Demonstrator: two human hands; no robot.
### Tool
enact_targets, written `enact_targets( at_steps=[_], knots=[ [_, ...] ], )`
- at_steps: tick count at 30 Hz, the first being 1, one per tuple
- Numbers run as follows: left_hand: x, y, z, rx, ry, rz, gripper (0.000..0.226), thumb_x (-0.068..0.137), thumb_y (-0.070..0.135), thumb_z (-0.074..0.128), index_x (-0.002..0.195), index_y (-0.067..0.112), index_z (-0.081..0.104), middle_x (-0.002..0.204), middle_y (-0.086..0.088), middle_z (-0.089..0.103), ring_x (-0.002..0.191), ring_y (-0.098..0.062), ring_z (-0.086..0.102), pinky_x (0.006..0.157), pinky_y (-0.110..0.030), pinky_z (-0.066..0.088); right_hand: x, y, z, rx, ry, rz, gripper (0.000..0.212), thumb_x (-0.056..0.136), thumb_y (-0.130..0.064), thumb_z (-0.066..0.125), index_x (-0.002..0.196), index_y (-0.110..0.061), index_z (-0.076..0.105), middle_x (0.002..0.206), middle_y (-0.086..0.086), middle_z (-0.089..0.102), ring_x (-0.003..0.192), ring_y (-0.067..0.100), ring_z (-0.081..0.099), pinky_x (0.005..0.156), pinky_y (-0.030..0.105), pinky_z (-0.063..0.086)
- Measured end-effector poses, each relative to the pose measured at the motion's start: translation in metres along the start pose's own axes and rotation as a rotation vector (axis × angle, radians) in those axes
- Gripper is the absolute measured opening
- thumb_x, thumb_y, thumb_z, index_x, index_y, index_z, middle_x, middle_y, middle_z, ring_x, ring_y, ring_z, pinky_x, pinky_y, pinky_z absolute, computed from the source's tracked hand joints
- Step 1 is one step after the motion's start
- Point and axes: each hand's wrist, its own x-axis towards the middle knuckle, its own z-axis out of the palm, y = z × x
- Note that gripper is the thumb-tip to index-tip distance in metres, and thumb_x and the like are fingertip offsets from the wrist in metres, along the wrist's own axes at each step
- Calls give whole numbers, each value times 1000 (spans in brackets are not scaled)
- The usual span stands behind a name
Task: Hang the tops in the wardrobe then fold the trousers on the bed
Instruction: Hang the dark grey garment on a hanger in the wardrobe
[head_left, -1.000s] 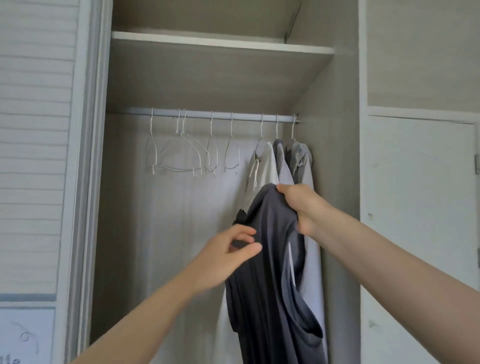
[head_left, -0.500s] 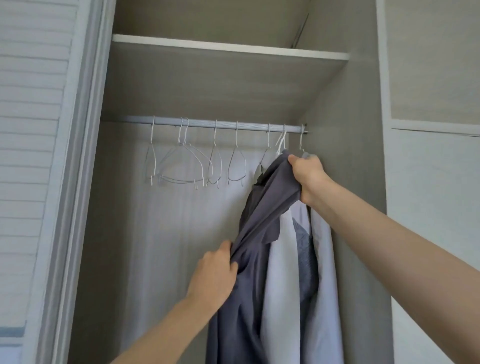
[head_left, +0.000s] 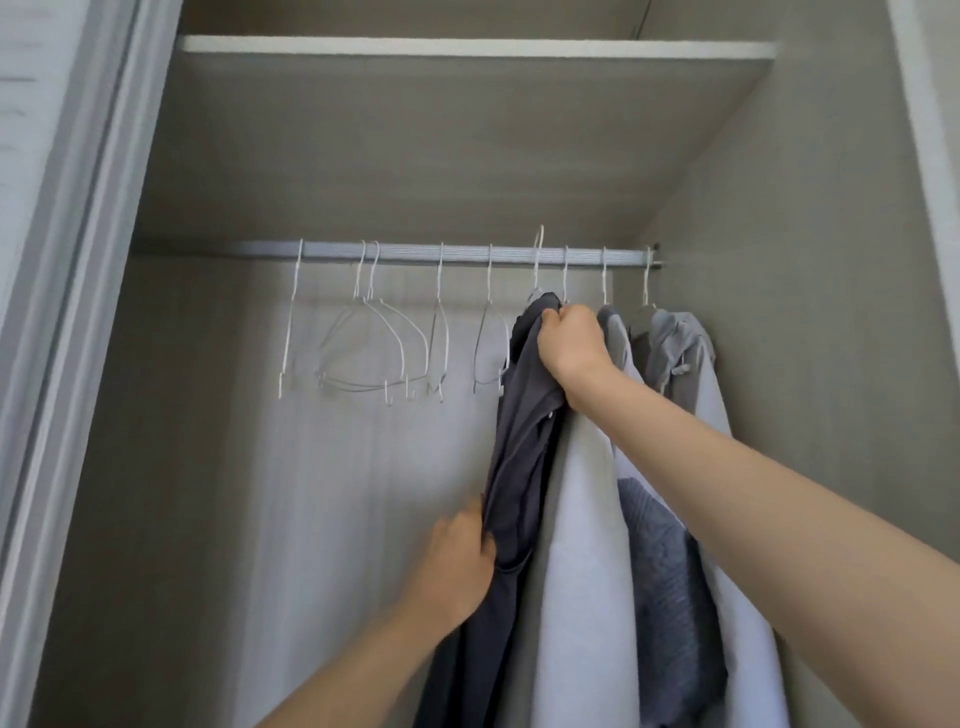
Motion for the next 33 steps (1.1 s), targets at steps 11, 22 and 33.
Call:
enact_targets(
  at_steps=[11, 22, 33],
  knots=[
    [22, 3, 6, -37, 3, 6, 25, 92, 7, 38, 114, 7, 51, 95, -13, 67, 81, -29, 64, 78, -47, 51, 24, 0, 24, -50, 44, -59, 31, 103, -18, 33, 104, 3, 55, 94, 13, 51, 86, 25, 48, 68, 27, 33],
    [18, -4, 22, -214, 179, -71, 29, 104, 29, 37, 93, 7, 53, 82, -9, 64, 69, -20, 59, 71, -34, 50, 40, -7, 11, -155, 34, -32, 35, 103, -18, 32, 125, 2, 51, 128, 18, 54, 119, 33, 49, 86, 29, 38],
    [-29, -13, 53, -84, -68, -42, 41, 85, 16, 55, 121, 23, 37, 99, -3, 64, 86, -21, 63, 79, -43, 54, 7, 30, 11, -193, -88, -217, 42, 90, -2, 43, 131, 2, 33, 115, 21, 53, 100, 36, 53, 72, 30, 36]
  ],
)
